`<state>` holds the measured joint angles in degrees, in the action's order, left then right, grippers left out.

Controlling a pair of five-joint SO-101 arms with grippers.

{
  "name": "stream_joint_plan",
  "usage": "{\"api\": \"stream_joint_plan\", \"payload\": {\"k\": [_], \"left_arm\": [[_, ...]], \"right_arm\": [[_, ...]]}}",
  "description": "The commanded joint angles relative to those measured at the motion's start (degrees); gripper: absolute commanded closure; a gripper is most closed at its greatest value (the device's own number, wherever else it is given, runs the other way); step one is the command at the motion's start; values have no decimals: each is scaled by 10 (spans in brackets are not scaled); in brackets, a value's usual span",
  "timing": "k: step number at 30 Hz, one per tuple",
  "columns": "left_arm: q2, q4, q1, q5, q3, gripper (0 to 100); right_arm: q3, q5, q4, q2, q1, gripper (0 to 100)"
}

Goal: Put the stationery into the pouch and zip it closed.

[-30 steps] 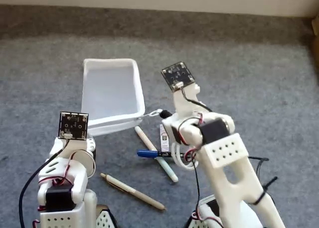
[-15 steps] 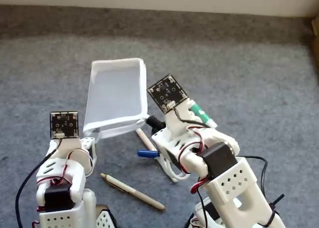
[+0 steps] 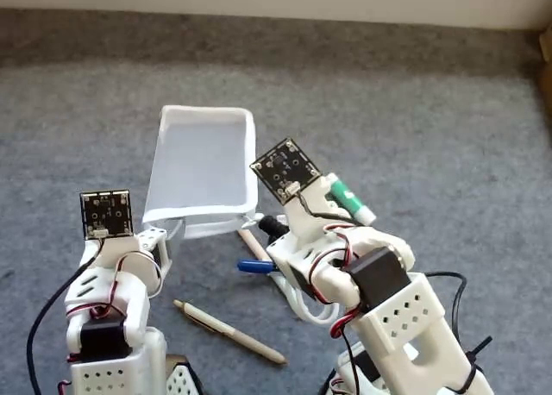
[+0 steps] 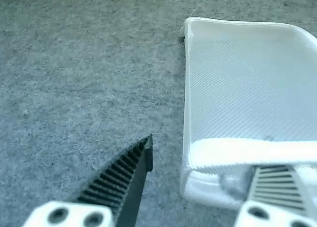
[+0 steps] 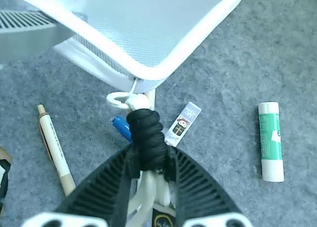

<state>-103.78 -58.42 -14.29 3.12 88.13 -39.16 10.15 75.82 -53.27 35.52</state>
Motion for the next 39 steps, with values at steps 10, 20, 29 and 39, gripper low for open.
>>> {"api": "stream_joint_plan", "payload": {"k": [10,20,29,39], "left_arm": [[-5,28,-39,5,7,685],[-5,27,-29,-29,7,741],[-5,11,11,-74,-36,989],[-1,-92,13,-72,-150,994]], "right_arm": [[16,9,31,-124,5,993],[16,11,39,-130,5,993],[15,27,36,-126,5,991],[11,25,35,-125,2,882]]}}
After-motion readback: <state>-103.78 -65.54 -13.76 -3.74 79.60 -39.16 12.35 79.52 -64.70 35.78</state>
